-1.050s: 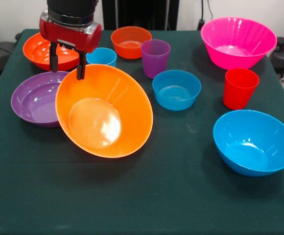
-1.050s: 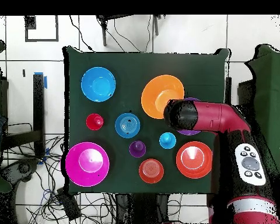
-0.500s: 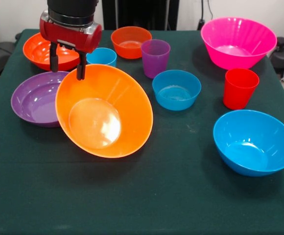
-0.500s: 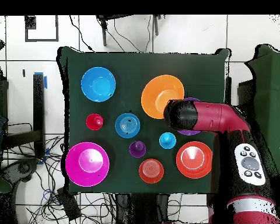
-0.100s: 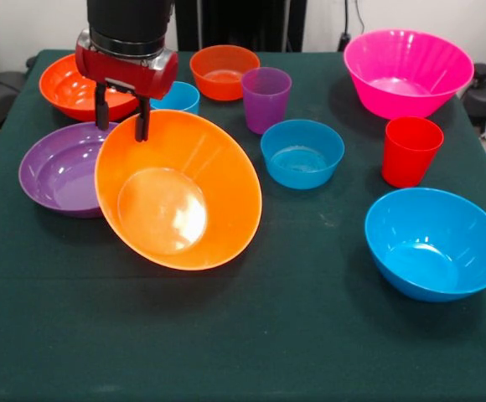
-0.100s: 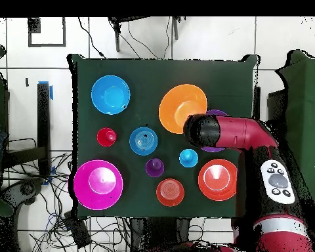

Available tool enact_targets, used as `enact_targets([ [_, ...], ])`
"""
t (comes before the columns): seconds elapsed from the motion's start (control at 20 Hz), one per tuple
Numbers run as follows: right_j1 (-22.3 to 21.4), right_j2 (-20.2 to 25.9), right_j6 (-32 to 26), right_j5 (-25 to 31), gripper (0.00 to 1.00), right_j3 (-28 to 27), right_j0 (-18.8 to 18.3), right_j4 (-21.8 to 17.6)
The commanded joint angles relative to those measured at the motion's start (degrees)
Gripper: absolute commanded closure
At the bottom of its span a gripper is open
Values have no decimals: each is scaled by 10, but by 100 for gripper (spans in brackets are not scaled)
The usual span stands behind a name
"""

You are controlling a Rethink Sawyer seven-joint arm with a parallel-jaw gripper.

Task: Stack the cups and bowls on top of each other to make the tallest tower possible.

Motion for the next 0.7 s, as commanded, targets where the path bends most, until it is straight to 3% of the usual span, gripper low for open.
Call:
enact_targets([
  [0.05, 26, 13, -5, -39, 100, 28, 20, -45],
  [0.7, 22, 9, -17, -18, 100, 29, 22, -39],
])
